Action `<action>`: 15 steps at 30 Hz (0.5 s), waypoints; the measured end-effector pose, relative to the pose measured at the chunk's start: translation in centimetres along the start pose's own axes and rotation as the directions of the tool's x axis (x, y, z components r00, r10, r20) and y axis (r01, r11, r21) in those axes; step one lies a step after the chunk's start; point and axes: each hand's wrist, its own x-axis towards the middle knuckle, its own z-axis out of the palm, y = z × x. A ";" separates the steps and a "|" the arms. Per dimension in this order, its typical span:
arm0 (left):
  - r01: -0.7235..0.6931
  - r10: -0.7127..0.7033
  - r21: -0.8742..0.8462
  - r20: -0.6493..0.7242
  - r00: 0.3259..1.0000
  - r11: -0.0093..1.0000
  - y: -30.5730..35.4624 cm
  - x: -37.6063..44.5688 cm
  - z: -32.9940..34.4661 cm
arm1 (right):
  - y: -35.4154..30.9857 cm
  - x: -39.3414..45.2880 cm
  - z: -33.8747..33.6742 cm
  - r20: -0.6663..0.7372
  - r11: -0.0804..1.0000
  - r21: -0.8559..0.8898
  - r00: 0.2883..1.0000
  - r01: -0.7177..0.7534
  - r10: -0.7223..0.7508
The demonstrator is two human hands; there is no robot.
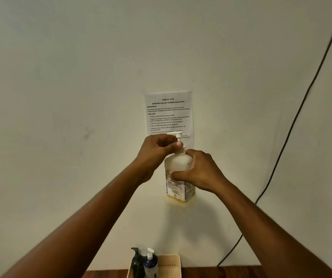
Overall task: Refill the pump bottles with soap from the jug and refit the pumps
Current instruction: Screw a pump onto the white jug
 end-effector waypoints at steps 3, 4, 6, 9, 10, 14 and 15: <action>-0.027 0.050 0.160 -0.145 0.988 0.987 -0.4 0.0 0.4 | -0.1 0.0 0.2 0.016 1.000 -0.016 1.000 0.008 -0.008; -0.021 0.043 0.155 -0.137 0.990 0.988 -0.3 0.1 0.3 | -0.1 0.0 0.2 0.020 1.000 -0.012 1.000 0.003 -0.003; 0.011 -0.005 0.080 -0.067 0.998 0.997 0.1 0.3 -0.1 | 0.1 -0.2 0.0 0.025 1.000 -0.004 1.000 -0.009 0.009; 0.054 -0.054 0.003 0.063 0.997 0.999 0.4 0.2 -0.7 | 0.2 -0.5 -0.1 0.037 1.000 0.013 0.999 -0.009 0.009; 0.062 -0.061 -0.016 0.092 0.994 0.998 0.4 0.2 -0.8 | 0.2 -0.5 -0.1 0.036 1.000 0.016 0.999 -0.011 0.010; 0.022 -0.020 -0.040 0.061 0.998 0.999 0.0 -0.4 -0.2 | 0.3 -0.5 0.1 0.014 1.000 0.004 1.000 -0.018 0.018; -0.011 0.011 -0.001 0.012 1.000 1.000 -0.2 -0.6 0.0 | 0.3 -0.5 0.1 0.009 1.000 -0.013 1.000 -0.015 0.015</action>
